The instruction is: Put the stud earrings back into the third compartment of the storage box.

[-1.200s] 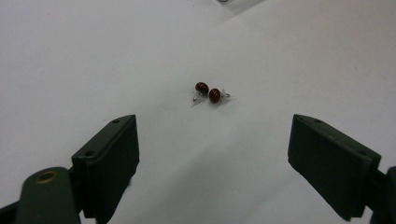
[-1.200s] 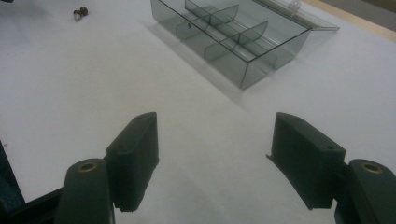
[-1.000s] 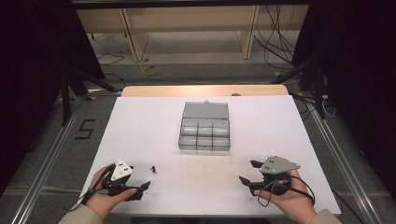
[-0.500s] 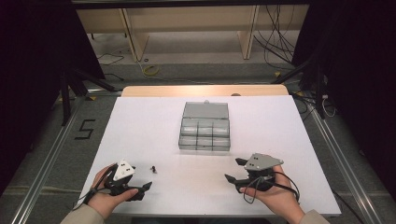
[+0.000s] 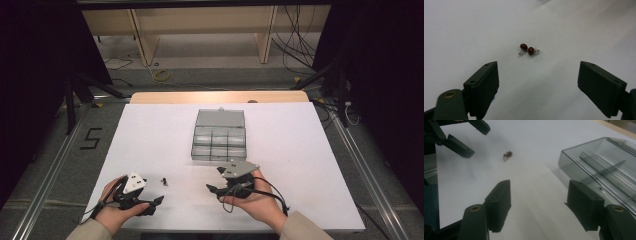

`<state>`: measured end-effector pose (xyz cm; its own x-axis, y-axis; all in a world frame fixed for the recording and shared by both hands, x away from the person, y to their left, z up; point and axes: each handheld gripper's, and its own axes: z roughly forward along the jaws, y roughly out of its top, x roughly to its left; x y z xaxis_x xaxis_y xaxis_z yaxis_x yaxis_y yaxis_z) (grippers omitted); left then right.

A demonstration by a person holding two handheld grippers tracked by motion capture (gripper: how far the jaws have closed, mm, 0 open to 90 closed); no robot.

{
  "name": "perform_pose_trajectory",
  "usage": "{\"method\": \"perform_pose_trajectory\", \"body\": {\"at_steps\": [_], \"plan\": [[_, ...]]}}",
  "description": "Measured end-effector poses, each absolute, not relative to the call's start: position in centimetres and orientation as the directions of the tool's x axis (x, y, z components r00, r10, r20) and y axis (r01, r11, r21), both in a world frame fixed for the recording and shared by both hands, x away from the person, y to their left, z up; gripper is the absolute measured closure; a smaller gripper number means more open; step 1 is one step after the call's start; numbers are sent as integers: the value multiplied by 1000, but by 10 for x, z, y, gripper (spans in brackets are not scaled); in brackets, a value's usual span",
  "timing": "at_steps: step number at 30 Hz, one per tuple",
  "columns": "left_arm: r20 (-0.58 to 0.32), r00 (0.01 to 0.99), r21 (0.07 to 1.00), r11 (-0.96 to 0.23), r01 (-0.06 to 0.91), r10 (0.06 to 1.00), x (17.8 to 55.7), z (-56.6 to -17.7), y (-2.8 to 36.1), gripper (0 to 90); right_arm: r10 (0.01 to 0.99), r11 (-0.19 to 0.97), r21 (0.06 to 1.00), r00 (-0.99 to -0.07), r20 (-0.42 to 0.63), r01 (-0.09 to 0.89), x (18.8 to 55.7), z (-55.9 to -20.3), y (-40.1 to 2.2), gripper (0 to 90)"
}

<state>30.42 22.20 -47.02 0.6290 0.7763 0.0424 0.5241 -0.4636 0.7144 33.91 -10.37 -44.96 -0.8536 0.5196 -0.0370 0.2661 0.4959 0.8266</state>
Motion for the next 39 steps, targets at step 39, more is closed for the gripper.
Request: {"method": "perform_pose_trajectory", "body": {"at_steps": [39], "plan": [[35, 646, 704, -478, 526, 763, 304, -473, 221, 173, 400, 627, 736, -916, -24, 255, 375, -501, 54, 593]]}}
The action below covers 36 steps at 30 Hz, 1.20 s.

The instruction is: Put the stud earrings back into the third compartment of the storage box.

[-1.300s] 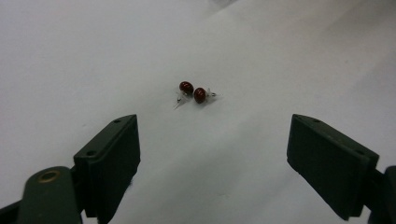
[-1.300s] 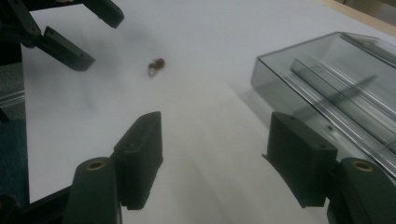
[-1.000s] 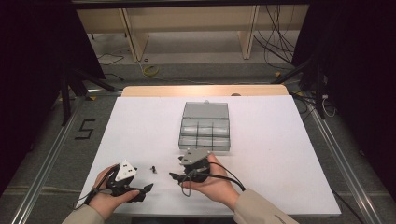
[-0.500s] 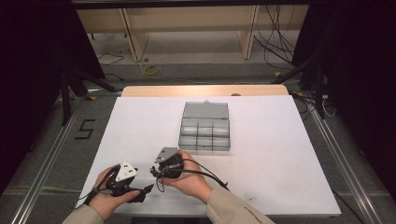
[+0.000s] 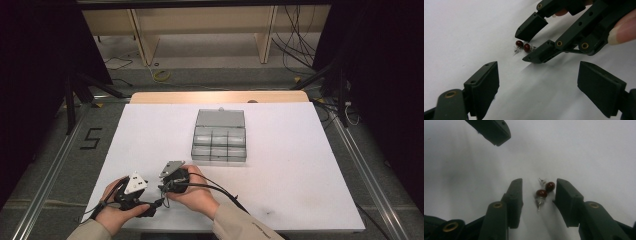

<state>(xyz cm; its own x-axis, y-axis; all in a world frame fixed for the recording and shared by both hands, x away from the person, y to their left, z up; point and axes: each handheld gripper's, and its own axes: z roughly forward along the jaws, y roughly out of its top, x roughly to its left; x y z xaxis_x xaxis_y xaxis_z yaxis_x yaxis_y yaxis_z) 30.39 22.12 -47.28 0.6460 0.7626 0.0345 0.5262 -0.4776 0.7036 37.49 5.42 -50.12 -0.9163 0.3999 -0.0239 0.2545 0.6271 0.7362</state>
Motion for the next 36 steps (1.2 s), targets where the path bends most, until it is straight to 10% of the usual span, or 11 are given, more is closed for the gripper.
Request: {"method": "perform_pose_trajectory", "body": {"at_steps": [36], "plan": [[33, 643, 704, -474, 529, 766, 305, -473, 222, 179, 454, 583, 746, -890, 30, 322, 374, -498, 55, 798]]}}
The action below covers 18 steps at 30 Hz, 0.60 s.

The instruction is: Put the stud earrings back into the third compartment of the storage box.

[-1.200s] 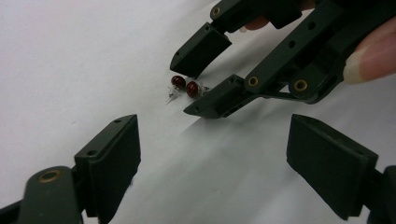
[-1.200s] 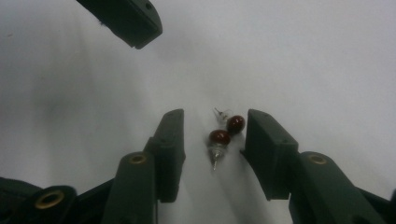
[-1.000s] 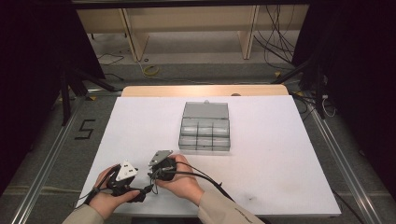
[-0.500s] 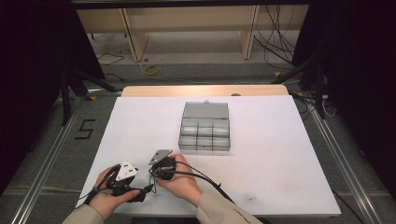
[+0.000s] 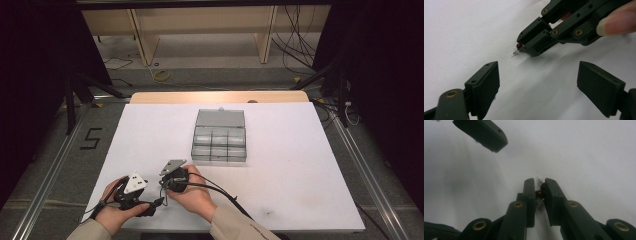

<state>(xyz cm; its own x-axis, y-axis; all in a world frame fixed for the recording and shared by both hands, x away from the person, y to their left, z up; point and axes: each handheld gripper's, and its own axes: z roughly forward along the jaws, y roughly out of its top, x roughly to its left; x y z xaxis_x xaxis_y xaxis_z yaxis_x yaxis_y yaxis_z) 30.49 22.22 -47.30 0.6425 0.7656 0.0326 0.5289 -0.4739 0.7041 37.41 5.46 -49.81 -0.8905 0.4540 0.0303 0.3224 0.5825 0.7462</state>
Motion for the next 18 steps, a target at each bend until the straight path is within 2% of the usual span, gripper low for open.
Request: {"method": "perform_pose_trajectory", "body": {"at_steps": [18], "plan": [[31, 640, 705, -470, 530, 768, 305, -473, 222, 181, 458, 558, 765, -888, 40, 322, 377, -480, 42, 800]]}}
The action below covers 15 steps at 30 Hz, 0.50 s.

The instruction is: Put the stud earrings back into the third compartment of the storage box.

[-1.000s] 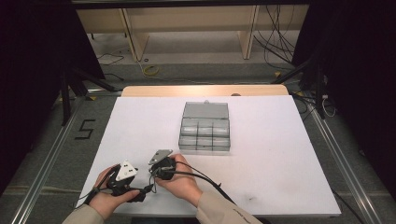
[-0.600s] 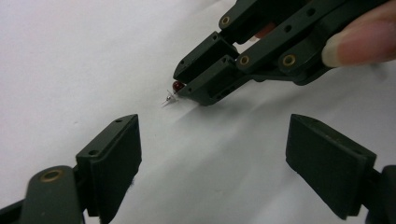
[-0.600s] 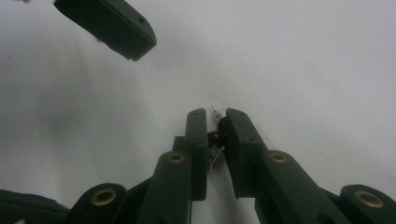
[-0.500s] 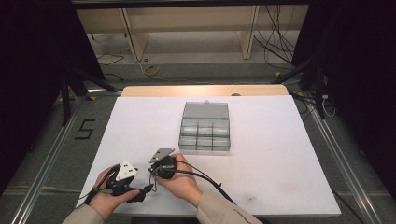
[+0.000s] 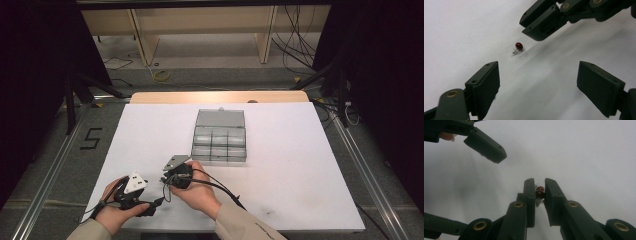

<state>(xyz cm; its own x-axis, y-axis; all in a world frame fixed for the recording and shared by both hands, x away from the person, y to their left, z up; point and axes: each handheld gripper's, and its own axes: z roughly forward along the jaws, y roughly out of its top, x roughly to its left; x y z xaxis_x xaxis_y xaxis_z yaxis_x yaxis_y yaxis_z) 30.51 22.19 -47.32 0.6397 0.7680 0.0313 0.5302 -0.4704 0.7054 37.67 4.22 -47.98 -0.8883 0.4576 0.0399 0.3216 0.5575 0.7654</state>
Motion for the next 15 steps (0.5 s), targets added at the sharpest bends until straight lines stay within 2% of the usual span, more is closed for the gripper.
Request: {"method": "perform_pose_trajectory", "body": {"at_steps": [15], "plan": [[27, 629, 709, -458, 536, 777, 305, -473, 223, 175, 471, 548, 777, -882, 21, 311, 379, -464, 26, 800]]}}
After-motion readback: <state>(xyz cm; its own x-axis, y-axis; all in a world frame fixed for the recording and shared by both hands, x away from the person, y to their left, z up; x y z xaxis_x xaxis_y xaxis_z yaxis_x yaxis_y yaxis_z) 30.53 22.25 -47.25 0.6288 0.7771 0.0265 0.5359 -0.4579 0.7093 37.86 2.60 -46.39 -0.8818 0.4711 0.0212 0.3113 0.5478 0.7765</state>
